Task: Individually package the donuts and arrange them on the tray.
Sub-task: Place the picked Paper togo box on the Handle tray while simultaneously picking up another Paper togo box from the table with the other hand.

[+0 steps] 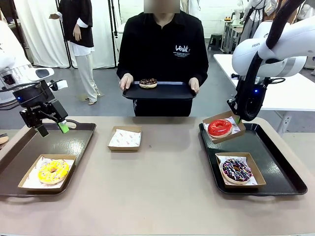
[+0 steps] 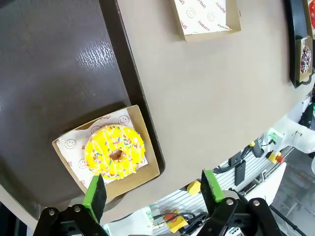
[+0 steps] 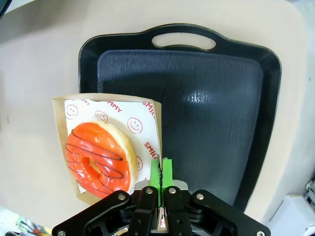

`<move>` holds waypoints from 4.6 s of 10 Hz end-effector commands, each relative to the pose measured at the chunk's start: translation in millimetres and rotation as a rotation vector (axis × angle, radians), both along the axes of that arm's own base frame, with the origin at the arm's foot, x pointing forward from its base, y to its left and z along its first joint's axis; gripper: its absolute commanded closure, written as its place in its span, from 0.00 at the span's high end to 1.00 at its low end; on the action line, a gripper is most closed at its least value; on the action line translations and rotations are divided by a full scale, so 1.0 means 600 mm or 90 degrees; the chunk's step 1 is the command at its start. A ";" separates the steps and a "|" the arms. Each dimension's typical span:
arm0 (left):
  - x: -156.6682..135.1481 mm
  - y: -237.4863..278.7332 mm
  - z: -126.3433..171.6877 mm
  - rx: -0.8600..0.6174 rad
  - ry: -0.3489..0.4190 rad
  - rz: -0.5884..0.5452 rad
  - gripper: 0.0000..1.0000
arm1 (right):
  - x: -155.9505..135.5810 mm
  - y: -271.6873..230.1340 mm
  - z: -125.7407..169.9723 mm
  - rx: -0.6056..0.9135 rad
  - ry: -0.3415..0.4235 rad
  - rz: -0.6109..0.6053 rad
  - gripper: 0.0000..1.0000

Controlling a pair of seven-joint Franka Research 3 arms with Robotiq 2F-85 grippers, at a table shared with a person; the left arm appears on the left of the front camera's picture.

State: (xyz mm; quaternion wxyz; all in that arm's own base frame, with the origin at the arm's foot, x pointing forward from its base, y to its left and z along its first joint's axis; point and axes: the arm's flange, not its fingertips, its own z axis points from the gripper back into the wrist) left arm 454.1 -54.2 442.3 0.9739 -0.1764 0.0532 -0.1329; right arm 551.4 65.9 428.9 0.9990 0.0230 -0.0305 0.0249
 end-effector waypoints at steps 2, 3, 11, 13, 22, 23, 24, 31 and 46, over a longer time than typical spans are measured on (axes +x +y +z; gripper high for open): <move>0.000 0.000 0.000 0.000 0.000 0.000 1.00 | 0.000 -0.001 0.001 0.000 -0.001 -0.001 0.01; 0.025 -0.020 0.000 0.003 -0.001 0.022 1.00 | 0.000 -0.001 0.001 0.000 -0.001 -0.001 0.01; 0.176 -0.263 -0.040 0.272 -0.095 0.065 1.00 | 0.000 -0.001 0.001 0.000 -0.001 -0.001 0.01; 0.178 -0.288 -0.069 0.278 -0.135 0.063 1.00 | 0.000 -0.001 0.001 0.000 -0.001 -0.001 0.01; 0.182 -0.291 -0.086 0.254 -0.131 0.053 1.00 | 0.000 -0.001 0.001 0.000 -0.001 -0.001 0.01; 0.180 -0.290 -0.088 0.248 -0.129 0.058 1.00 | 0.000 0.001 0.000 0.000 0.000 0.001 0.01; 0.182 -0.284 -0.092 0.239 -0.141 0.087 1.00 | 0.010 0.005 -0.007 0.020 0.021 -0.036 0.01; 0.202 -0.287 -0.152 0.215 -0.162 0.149 1.00 | 0.017 -0.001 -0.043 -0.050 0.045 -0.055 0.01; 0.218 -0.286 -0.206 0.215 -0.135 0.149 1.00 | 0.042 -0.009 -0.078 -0.035 0.048 -0.104 0.01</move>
